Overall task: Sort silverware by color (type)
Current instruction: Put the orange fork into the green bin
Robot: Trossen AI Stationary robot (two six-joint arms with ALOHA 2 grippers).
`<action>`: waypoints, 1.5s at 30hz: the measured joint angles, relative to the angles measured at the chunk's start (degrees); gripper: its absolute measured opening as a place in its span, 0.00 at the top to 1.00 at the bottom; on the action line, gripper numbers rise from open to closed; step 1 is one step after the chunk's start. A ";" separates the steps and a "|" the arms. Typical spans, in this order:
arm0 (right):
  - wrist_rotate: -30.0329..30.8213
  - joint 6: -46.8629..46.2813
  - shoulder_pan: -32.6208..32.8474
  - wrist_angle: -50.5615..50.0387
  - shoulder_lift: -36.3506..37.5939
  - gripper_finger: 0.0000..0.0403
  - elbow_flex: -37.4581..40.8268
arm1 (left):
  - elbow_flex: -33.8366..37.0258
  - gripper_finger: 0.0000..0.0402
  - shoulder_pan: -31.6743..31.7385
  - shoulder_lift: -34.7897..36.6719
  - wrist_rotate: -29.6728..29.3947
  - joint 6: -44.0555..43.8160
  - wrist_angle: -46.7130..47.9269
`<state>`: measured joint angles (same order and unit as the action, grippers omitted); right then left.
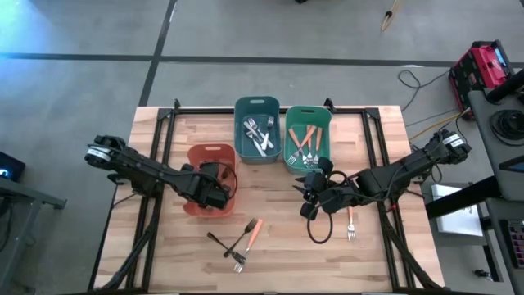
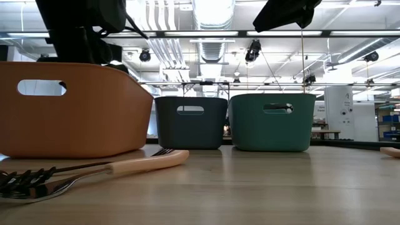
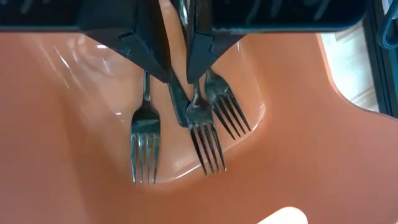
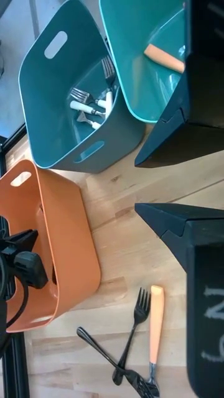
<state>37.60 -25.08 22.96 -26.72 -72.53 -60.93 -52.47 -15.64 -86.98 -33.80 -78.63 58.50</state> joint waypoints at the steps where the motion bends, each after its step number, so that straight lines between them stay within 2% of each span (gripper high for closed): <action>1: 0.00 0.00 0.00 -0.02 0.00 0.77 0.00 | 0.00 0.91 0.00 0.00 -0.21 0.07 0.00; 8: 0.00 -0.64 0.00 0.00 0.00 0.77 0.00 | -1.51 0.91 -0.07 0.15 -0.34 4.44 0.06; 14: -0.09 -5.18 -0.54 -0.02 0.00 0.77 -0.02 | -4.40 0.91 -0.48 1.29 -4.05 13.91 0.47; 19: -0.52 -10.37 -1.59 -0.14 0.00 0.77 -0.02 | -4.89 0.91 -0.48 4.89 -5.68 23.02 0.63; 25: -7.93 -15.79 -4.30 -0.30 0.00 0.77 -0.02 | -4.71 0.91 -0.60 11.99 -8.50 30.87 1.35; 28: -11.16 -17.81 -5.70 -0.38 0.00 0.77 -0.02 | -4.60 0.91 -0.95 15.31 -10.79 36.62 -1.28; 31: -13.82 -19.09 -6.51 -0.48 0.00 0.77 -0.02 | -3.36 0.91 -1.53 18.42 -11.12 46.57 -8.84; 33: -16.42 -20.48 -6.51 -0.75 0.01 0.77 -0.02 | -1.34 0.91 -2.30 20.31 -8.64 55.77 -16.99; 35: -18.82 -22.19 -6.51 -1.30 0.00 0.77 -0.02 | 1.84 0.91 -2.74 22.33 -3.18 65.39 -26.54; 38: -22.29 -25.80 -6.35 -3.71 0.00 0.77 -0.02 | 7.81 0.91 -2.67 25.41 8.27 76.81 -43.15; 41: -24.66 -30.28 -6.31 -7.84 -0.02 0.77 -0.03 | 13.20 0.91 -2.35 27.74 15.56 84.18 -57.60; 45: -25.94 -36.84 -5.58 -14.71 -0.02 0.77 -0.02 | 17.32 0.91 -1.37 30.03 16.20 87.41 -66.34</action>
<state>11.66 -61.92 17.38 -41.43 -72.55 -60.95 -35.15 -17.01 -56.95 -17.61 8.78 -7.84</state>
